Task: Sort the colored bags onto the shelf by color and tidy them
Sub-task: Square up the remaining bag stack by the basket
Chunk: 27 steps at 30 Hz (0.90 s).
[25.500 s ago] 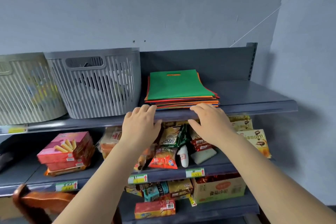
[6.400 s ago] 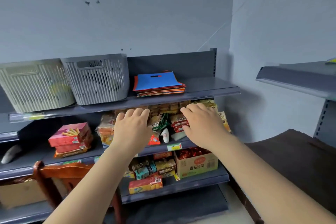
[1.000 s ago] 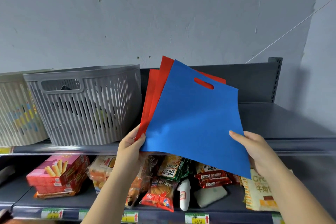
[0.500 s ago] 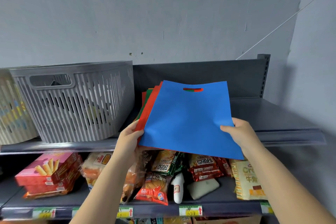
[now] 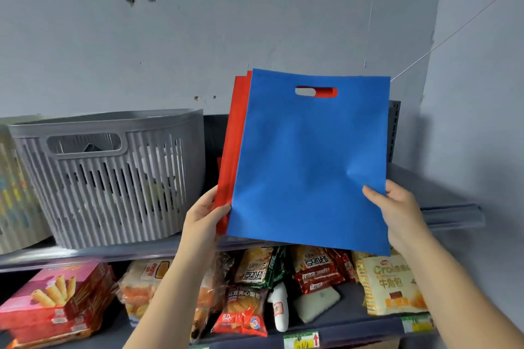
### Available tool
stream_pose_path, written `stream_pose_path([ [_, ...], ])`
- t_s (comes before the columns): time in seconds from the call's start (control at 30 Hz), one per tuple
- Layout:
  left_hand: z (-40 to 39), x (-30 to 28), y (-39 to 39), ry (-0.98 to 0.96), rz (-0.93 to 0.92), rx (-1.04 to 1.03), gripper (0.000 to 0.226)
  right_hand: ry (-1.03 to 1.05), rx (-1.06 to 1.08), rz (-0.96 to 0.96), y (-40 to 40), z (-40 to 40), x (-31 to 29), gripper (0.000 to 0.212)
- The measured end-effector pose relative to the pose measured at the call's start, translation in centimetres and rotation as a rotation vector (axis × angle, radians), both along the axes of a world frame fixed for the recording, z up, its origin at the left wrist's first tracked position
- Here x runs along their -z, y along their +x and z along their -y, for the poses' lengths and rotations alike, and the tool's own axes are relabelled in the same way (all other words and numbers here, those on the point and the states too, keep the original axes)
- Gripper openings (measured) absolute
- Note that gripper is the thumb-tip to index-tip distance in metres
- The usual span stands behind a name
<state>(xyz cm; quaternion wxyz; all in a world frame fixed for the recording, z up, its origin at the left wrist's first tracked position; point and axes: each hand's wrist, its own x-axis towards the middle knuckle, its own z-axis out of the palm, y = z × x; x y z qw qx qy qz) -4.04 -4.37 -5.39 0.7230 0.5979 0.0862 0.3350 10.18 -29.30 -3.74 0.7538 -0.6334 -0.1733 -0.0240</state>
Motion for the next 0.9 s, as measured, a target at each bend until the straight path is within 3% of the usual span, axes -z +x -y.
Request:
stream_pose_path([
  [0.13, 0.1, -0.8, -1.2, 0.114, -0.040, 0.155, 0.045, 0.098, 0.002, -0.028, -2.3, 1.7, 0.8, 0.009],
  [0.17, 0.3, -0.9, -1.4, 0.143, -0.040, 0.194, 0.043, 0.108, -0.009, -0.024, -3.3, 2.2, 1.1, 0.019],
  [0.23, 1.0, -0.7, -1.5, 0.219, -0.023, 0.229, 0.038, 0.104, 0.023, -0.040, -4.9, 3.3, 2.4, 0.058],
  [0.27, 1.5, -0.4, -1.6, 0.277, -0.014, 0.226, 0.038, 0.112, 0.064, -0.050, -6.0, 3.9, 3.0, 0.060],
  [0.37, 2.9, 1.3, -1.7, 0.357, 0.011, 0.249, 0.038, 0.104, 0.160, -0.095, -9.7, 6.0, 4.1, 0.017],
  [0.5, 5.0, 4.6, -1.9, 0.257, -0.014, 0.417, 0.032, 0.039, 0.326, -0.164, -15.2, 9.3, 6.1, 0.020],
  [0.9, 15.2, 13.6, -4.5, 0.079, -0.064, 1.002, 0.038, 0.157, 0.699, -0.306, -32.8, 18.3, 12.0, 0.025],
])
